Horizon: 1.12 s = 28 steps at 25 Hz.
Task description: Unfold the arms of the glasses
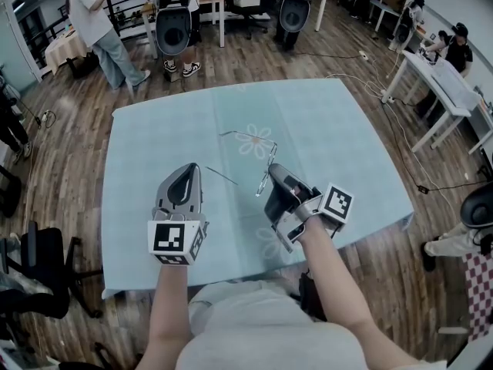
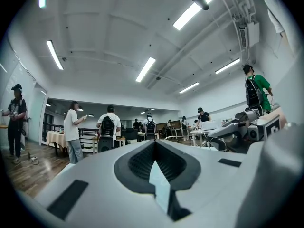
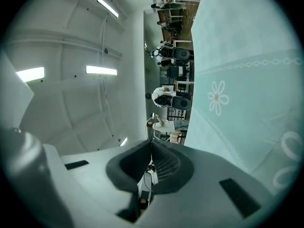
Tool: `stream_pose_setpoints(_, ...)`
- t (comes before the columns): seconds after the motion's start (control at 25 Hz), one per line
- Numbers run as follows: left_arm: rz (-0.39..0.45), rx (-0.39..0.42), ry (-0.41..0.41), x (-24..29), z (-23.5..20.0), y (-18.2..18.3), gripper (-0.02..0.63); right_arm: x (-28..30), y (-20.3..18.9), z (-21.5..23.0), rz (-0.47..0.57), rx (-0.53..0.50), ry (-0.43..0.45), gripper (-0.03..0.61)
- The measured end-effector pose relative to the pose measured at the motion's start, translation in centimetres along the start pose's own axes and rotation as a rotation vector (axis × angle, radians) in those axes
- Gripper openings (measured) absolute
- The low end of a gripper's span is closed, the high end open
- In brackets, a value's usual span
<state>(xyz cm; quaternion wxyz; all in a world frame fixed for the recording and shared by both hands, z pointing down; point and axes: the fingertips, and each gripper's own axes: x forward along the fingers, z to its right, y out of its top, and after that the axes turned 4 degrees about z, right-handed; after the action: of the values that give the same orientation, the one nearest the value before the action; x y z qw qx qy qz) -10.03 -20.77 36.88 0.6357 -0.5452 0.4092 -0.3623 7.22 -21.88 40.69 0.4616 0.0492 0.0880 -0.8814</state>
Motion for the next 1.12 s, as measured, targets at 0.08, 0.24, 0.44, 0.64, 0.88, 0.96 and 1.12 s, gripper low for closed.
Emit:
stream_pose_setpoints(0.08,-0.002,-0.007,0.009,0.0,0.3,0.0,0.008,0.1,0.0,-0.1,0.012,-0.012,-0.002,0.011)
stream_pose_setpoints(0.24,0.001,-0.027,0.029,-0.1,0.7,0.0,0.008,0.1,0.5,-0.2,0.059,-0.036,-0.006,0.011)
stream_pose_setpoints(0.44,0.018,-0.051,0.043,-0.3,1.3,0.3,0.008,-0.1,1.0,-0.1,0.124,-0.046,-0.015,0.011)
stream_pose_setpoints(0.64,0.027,-0.05,0.041,-0.1,2.3,0.7,0.008,-0.2,1.2,-0.1,0.2,-0.04,-0.01,0.011)
stream_pose_setpoints(0.88,0.028,-0.053,0.011,-0.3,3.7,0.7,0.008,-0.3,0.8,0.0,0.242,-0.053,-0.012,0.011)
stream_pose_setpoints(0.96,0.032,-0.062,-0.004,-0.4,4.3,0.8,0.008,-0.3,0.7,-0.1,0.246,-0.054,-0.007,0.011)
stream_pose_setpoints(1.12,0.026,-0.06,-0.025,-0.5,5.5,0.6,0.008,-0.3,0.6,-0.5,0.26,-0.064,0.003,0.011)
